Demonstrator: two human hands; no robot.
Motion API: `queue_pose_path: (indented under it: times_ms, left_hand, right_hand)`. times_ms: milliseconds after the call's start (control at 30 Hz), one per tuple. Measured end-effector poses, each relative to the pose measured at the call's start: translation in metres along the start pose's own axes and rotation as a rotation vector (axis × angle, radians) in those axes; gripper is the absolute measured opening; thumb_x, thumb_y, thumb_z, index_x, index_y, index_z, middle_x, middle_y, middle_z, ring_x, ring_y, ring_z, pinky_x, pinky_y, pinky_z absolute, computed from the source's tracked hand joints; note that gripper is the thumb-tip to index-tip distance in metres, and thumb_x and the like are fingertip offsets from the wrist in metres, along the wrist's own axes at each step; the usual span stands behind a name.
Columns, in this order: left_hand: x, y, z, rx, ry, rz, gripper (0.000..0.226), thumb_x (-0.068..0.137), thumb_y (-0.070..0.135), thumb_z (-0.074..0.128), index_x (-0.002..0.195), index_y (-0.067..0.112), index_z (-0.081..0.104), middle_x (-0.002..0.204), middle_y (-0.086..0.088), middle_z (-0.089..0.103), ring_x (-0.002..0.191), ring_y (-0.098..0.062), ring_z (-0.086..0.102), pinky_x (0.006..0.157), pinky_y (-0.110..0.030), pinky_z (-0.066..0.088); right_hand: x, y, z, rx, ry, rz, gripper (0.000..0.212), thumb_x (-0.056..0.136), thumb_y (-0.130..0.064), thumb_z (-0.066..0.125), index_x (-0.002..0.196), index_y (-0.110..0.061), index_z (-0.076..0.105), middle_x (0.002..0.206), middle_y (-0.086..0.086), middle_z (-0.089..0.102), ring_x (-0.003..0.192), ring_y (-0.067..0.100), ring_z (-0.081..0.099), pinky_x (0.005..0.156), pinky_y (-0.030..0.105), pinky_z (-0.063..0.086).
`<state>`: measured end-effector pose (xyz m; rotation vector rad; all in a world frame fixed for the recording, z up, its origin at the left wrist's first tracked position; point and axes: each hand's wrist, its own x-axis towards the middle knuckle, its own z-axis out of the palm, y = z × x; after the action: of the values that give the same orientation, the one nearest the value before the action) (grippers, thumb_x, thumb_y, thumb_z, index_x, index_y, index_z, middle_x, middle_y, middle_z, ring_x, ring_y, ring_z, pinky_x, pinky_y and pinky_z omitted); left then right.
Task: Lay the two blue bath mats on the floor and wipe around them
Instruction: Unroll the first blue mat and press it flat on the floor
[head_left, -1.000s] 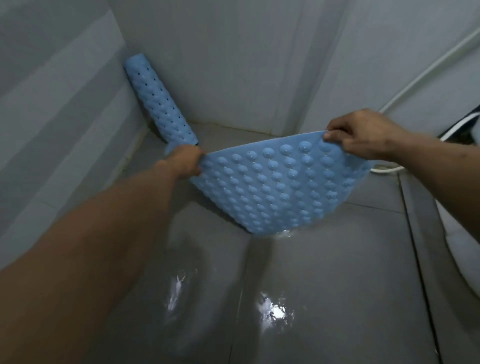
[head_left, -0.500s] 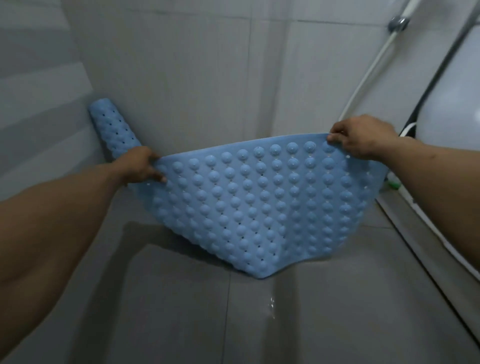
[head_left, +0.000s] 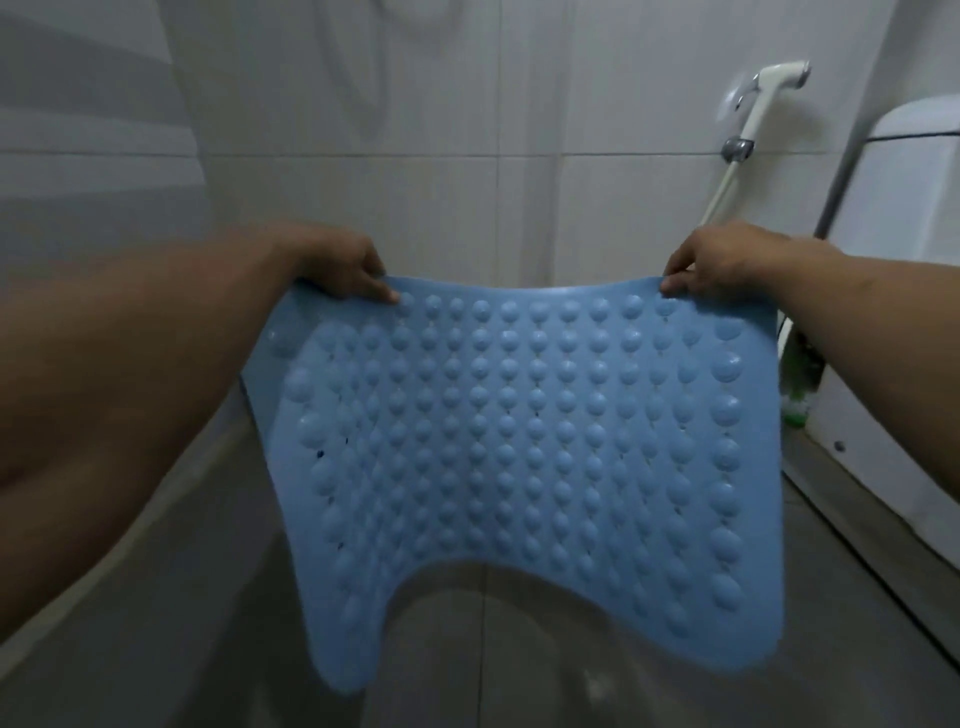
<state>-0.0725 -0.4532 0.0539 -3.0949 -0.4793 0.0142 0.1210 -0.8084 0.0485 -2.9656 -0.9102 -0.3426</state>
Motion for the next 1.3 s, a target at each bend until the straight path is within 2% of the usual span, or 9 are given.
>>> queue_pose_path:
  times_ms: [100,267,367,500,667,833,1033,1167,1300]
  left_hand:
    - [0.012,0.013,0.051,0.049,-0.116,0.070,0.046,0.082,0.064,0.060,0.083,0.020,0.073,0.082,0.002,0.072,0.078,-0.020,0.068,0.076,-0.033,0.053]
    - [0.026,0.006,0.163,0.036,-0.353,0.106,0.043,0.081,0.060,0.065,0.064,0.021,0.066,0.064,0.011,0.064,0.058,-0.008,0.058,0.058,-0.023,0.046]
    - [0.041,-0.002,0.213,0.049,-0.430,0.111,0.048,0.078,0.063,0.066,0.078,0.016,0.073,0.076,0.004,0.072,0.067,-0.013,0.064,0.063,-0.024,0.048]
    - [0.065,-0.003,0.272,0.229,-0.407,0.098,0.049,0.081,0.066,0.061,0.077,0.017,0.064,0.080,-0.003,0.064,0.073,-0.021,0.059,0.065,-0.028,0.041]
    - [0.078,-0.005,0.332,0.319,-0.356,-0.002,0.033,0.093,0.046,0.054,0.104,0.016,0.061,0.113,-0.009,0.061,0.095,-0.026,0.058,0.081,-0.034,0.047]
    - [0.051,-0.005,0.385,0.196,-0.241,-0.104,0.061,0.096,0.058,0.033,0.146,0.023,0.033,0.150,-0.015,0.032,0.136,-0.033,0.034,0.113,-0.052,0.024]
    - [-0.027,0.036,0.445,-0.143,-0.118,-0.141,0.081,0.088,0.074,0.004,0.154,0.030,-0.008,0.162,-0.002,-0.017,0.149,-0.024,-0.015,0.117,-0.053,-0.015]
    - [-0.041,0.053,0.471,-0.184,-0.200,-0.182,0.086,0.076,0.081,-0.006,0.148,0.037,-0.023,0.157,0.005,-0.031,0.145,-0.021,-0.027,0.112,-0.057,-0.022]
    - [-0.020,0.048,0.475,-0.164,-0.155,-0.168,0.088,0.074,0.083,-0.009,0.148,0.039,-0.023,0.157,0.006,-0.030,0.146,-0.020,-0.026,0.112,-0.058,-0.021]
  right_hand:
    - [-0.005,0.002,0.042,-0.030,-0.175,-0.041,0.025,0.091,-0.040,0.067,0.109,-0.024,0.075,0.089,-0.001,0.066,0.090,0.021,0.058,0.084,0.029,0.043]
    - [-0.017,0.028,0.158,0.006,-0.438,-0.021,0.025,0.088,-0.042,0.070,0.106,-0.025,0.076,0.107,0.001,0.074,0.093,0.018,0.061,0.086,0.027,0.044]
    - [-0.024,0.038,0.217,-0.041,-0.494,0.002,0.025,0.088,-0.051,0.067,0.106,-0.035,0.073,0.106,-0.004,0.070,0.095,0.017,0.060,0.080,0.027,0.041]
    - [-0.026,0.040,0.283,-0.146,-0.479,0.028,0.027,0.089,-0.053,0.063,0.109,-0.035,0.070,0.120,0.004,0.066,0.111,0.025,0.061,0.087,0.034,0.045]
    - [-0.036,0.030,0.356,-0.277,-0.400,0.168,0.032,0.098,-0.036,0.051,0.128,-0.024,0.058,0.135,0.008,0.056,0.127,0.029,0.049,0.103,0.042,0.036]
    - [-0.084,-0.015,0.401,0.060,-0.124,0.177,0.049,0.099,-0.044,0.044,0.139,-0.016,0.045,0.145,0.018,0.040,0.133,0.037,0.037,0.111,0.050,0.030]
    - [-0.156,-0.087,0.420,0.208,-0.293,0.156,0.067,0.094,-0.070,0.013,0.155,-0.043,0.008,0.167,0.002,-0.006,0.152,0.032,-0.011,0.116,0.062,-0.011]
    - [-0.167,-0.092,0.433,0.197,-0.404,0.169,0.069,0.089,-0.076,0.001,0.151,-0.050,-0.011,0.163,-0.006,-0.024,0.148,0.031,-0.025,0.114,0.066,-0.014]
    - [-0.157,-0.092,0.439,0.210,-0.403,0.202,0.069,0.088,-0.078,0.000,0.150,-0.052,-0.014,0.162,-0.008,-0.027,0.147,0.030,-0.029,0.113,0.066,-0.015]
